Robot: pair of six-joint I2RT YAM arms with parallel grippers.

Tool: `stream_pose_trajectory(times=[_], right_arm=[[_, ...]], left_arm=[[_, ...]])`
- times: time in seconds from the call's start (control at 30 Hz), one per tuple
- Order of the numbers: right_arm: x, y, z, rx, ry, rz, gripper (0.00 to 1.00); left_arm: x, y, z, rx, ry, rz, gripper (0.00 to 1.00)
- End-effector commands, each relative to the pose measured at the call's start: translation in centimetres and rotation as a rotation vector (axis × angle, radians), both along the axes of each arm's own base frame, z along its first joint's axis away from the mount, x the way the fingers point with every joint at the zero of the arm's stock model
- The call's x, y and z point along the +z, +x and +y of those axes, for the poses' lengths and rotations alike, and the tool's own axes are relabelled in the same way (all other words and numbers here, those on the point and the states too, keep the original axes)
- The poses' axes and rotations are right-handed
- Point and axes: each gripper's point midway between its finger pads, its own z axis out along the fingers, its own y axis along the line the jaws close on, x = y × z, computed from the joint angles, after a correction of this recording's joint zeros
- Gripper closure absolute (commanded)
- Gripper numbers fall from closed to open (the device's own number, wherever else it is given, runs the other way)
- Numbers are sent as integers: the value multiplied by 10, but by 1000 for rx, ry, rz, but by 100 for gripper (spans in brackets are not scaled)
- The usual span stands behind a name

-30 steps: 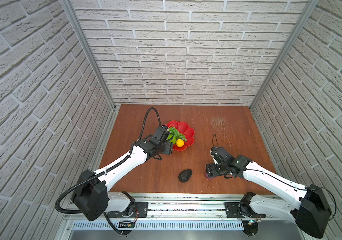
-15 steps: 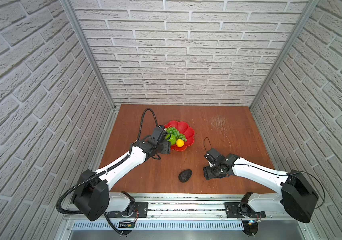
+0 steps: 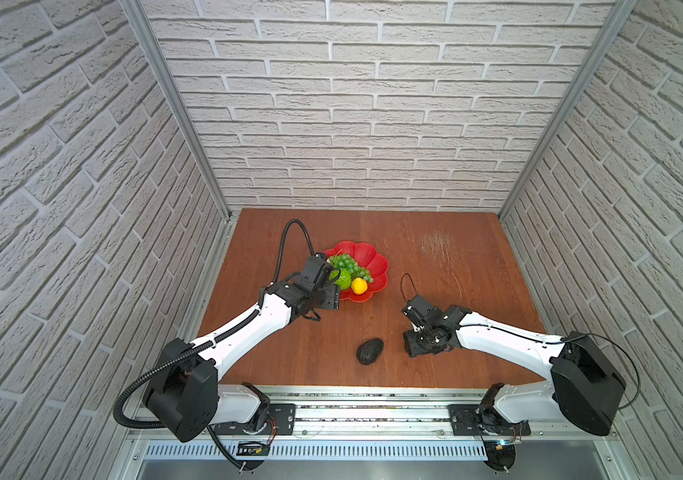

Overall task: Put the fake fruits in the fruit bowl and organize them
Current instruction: 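Lift the purple fruit with the right gripper and lower it into the bowl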

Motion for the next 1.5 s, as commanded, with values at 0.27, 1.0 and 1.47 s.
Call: stream_pose_trajectory(times=[0.27,1.0,1.47], right_arm=[[35,15,15,37,72,-98,46],[114,246,121,203,185,-366,47],[82,305,137,210,205,-400,47]], left_arm=[[11,-9,23,56,-7,-33,27],[12,-28,77,231,-42,-45,28],[5,-27,82,261,-42,-16,28]])
